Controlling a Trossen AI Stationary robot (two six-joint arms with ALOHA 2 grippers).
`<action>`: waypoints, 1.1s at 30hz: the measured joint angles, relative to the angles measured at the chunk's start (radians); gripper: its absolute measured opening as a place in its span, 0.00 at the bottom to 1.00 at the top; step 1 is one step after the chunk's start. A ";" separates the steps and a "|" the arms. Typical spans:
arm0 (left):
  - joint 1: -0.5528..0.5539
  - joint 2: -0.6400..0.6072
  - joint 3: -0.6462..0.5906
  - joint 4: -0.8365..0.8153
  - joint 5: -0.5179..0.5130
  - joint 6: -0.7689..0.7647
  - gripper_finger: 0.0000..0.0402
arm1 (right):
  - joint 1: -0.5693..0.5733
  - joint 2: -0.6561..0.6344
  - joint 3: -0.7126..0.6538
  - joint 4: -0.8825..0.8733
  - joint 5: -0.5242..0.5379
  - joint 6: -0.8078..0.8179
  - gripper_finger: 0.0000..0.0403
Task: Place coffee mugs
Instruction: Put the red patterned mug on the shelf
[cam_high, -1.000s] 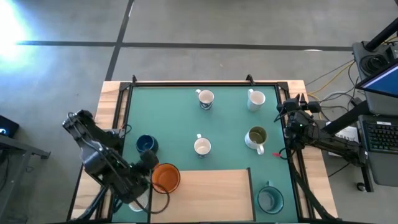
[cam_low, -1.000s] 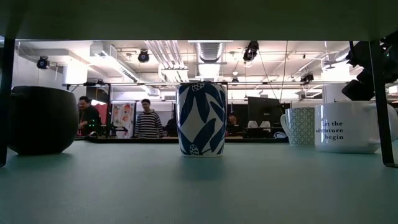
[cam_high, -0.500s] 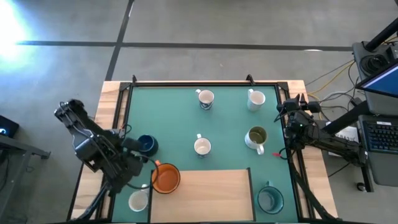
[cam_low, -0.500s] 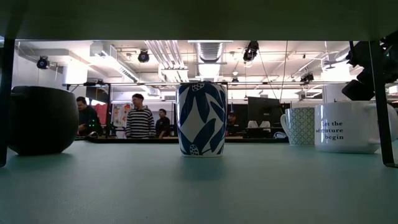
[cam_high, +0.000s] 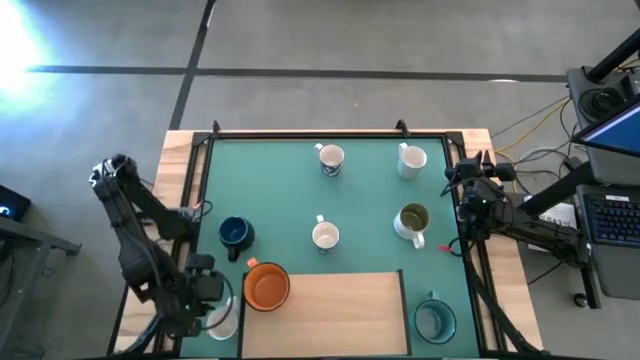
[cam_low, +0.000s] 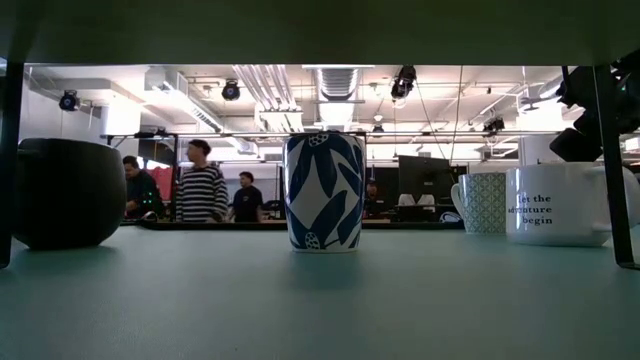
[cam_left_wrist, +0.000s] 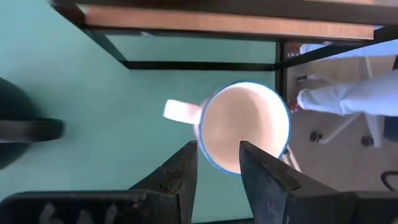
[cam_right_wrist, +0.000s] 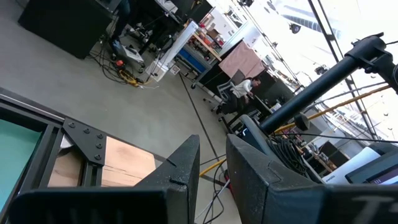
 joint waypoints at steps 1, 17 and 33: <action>-0.007 0.004 -0.008 0.012 -0.004 -0.018 0.25 | 0.000 0.000 0.000 0.000 0.000 0.000 0.17; -0.029 0.094 -0.053 0.076 -0.008 -0.248 0.25 | 0.000 0.000 0.000 0.000 0.000 0.000 0.17; -0.045 0.251 -0.059 0.039 -0.007 -0.430 0.24 | 0.000 0.000 0.000 0.000 0.000 0.000 0.17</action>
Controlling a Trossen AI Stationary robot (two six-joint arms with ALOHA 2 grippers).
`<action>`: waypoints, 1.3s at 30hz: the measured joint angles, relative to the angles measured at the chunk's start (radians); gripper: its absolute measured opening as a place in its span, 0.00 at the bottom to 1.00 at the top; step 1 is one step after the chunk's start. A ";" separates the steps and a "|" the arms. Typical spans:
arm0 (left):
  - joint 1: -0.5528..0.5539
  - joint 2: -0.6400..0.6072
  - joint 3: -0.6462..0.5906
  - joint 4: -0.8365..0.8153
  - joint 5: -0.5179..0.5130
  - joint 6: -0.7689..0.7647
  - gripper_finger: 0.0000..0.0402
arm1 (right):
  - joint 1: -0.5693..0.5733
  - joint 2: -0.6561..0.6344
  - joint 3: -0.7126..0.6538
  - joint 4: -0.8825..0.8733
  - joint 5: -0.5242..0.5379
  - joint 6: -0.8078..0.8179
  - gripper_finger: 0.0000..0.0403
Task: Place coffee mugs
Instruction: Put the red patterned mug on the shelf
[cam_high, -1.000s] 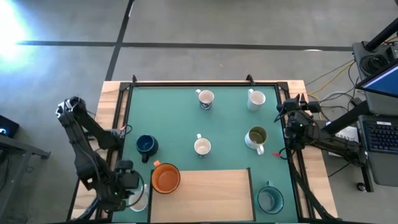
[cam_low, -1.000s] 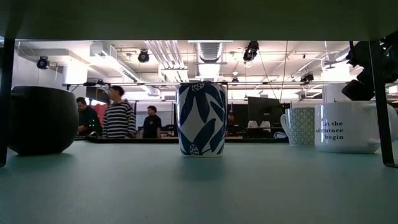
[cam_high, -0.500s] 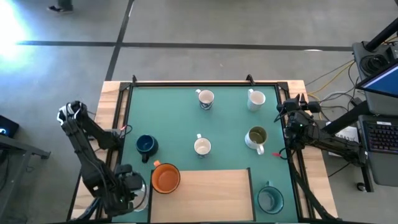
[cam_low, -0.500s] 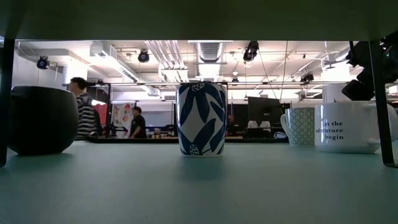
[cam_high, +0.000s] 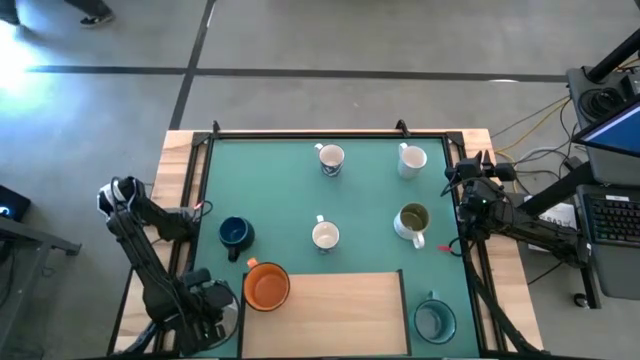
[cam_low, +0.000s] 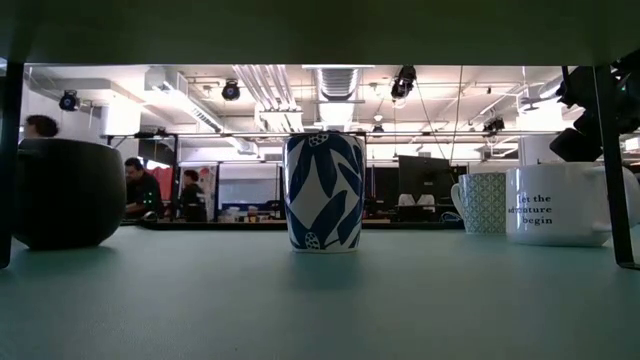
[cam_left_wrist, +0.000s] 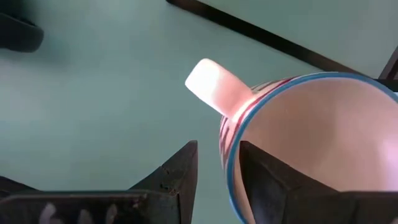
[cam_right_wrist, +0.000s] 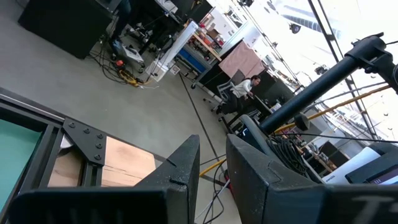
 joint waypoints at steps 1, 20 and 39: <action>0.000 0.002 0.000 0.004 0.000 0.000 0.24 | 0.000 0.000 0.000 0.000 0.000 0.000 0.17; 0.001 -0.042 0.000 -0.032 -0.001 -0.138 0.01 | 0.000 0.000 0.000 0.000 0.000 0.000 0.17; 0.025 -0.240 0.202 -0.517 -0.207 -0.235 0.01 | 0.000 0.000 0.000 0.000 0.000 0.000 0.17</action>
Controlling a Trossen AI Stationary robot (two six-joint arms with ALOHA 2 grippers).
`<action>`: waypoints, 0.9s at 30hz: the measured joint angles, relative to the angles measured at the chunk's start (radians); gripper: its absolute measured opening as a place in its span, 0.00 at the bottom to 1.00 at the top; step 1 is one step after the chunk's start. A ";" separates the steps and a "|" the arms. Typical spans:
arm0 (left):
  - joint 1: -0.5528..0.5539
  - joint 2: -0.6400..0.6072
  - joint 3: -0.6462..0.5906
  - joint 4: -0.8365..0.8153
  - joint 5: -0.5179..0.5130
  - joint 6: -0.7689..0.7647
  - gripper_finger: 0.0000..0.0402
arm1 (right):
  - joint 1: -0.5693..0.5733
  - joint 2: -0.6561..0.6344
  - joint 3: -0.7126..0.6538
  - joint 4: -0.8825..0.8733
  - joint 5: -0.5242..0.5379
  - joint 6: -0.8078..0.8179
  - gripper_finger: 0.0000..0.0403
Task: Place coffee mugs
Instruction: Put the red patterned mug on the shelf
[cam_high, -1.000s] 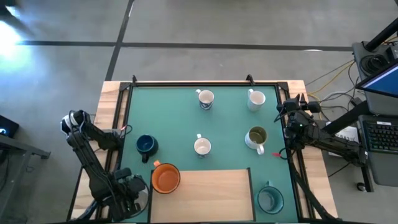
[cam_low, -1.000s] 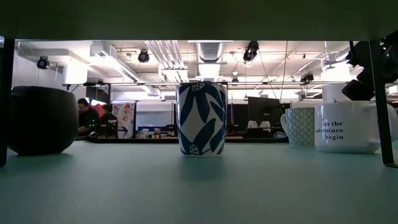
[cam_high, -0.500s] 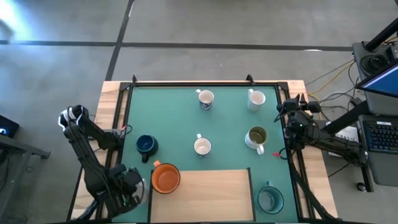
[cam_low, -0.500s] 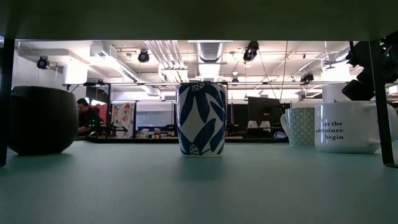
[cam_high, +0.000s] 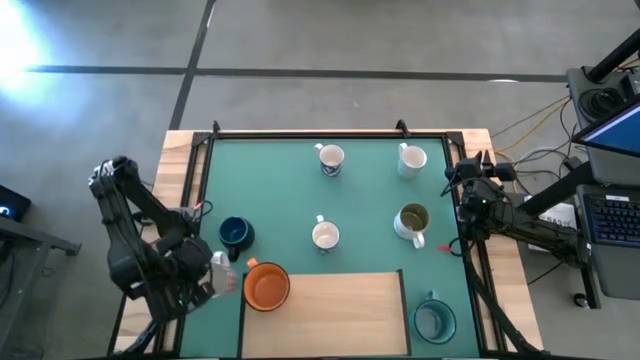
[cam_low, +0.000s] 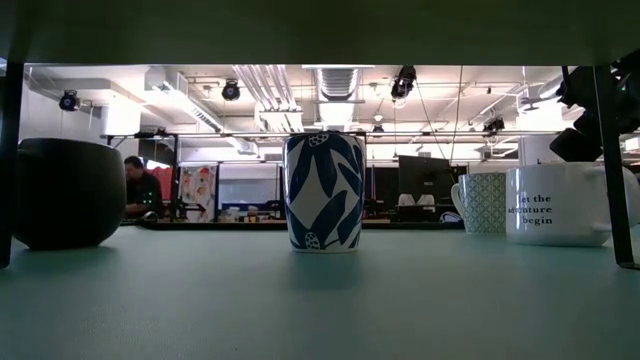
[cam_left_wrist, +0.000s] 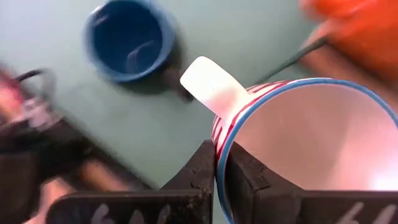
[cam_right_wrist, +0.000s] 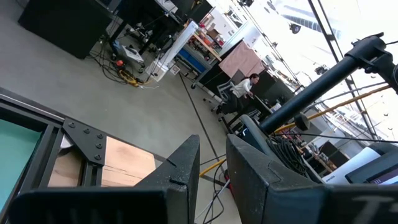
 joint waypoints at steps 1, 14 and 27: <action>0.005 -0.011 -0.003 -0.006 -0.019 -0.012 0.01 | 0.000 0.000 0.000 0.000 0.000 0.000 0.17; 0.181 -0.129 -0.104 -0.019 -0.124 0.074 0.01 | 0.000 0.000 0.000 0.000 0.000 0.000 0.17; 0.467 -0.111 0.082 -0.014 -0.221 0.465 0.01 | 0.000 0.000 0.000 0.000 0.000 0.000 0.17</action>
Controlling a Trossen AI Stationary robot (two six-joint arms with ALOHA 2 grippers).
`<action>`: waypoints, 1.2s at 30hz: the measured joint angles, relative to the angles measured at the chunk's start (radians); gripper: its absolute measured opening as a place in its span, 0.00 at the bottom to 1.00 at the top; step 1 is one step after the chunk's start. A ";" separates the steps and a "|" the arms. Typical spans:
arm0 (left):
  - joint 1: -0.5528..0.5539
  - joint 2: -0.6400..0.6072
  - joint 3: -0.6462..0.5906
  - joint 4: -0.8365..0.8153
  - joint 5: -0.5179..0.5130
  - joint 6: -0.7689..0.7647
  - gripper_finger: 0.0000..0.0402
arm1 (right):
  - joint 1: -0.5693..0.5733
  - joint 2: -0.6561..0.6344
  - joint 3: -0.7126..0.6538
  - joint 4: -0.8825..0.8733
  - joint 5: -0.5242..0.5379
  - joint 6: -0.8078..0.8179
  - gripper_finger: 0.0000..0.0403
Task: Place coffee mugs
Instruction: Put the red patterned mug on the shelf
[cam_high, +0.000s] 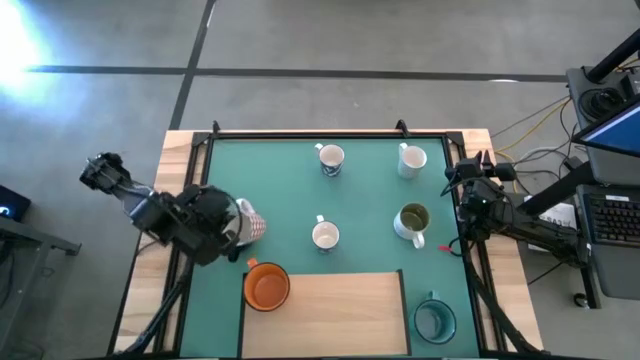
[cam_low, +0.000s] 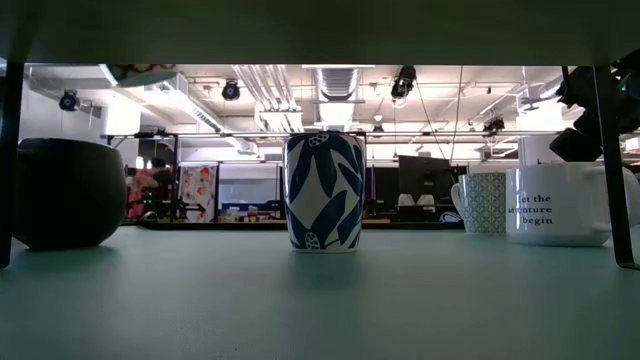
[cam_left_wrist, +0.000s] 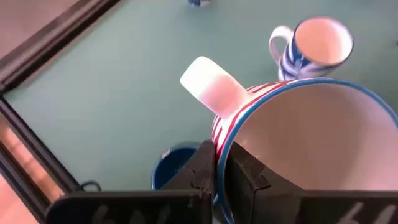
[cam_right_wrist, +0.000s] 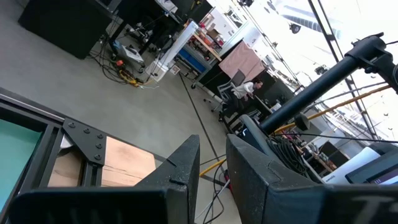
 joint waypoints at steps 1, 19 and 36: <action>0.021 0.010 0.027 0.002 0.000 0.035 0.01 | 0.000 0.000 0.000 0.000 0.000 0.000 0.17; 0.142 0.371 0.506 0.037 0.075 0.406 0.01 | 0.000 0.000 0.000 0.000 0.000 0.000 0.17; 0.111 0.656 0.785 0.037 0.248 0.408 0.01 | 0.000 0.000 0.000 0.000 0.000 0.000 0.17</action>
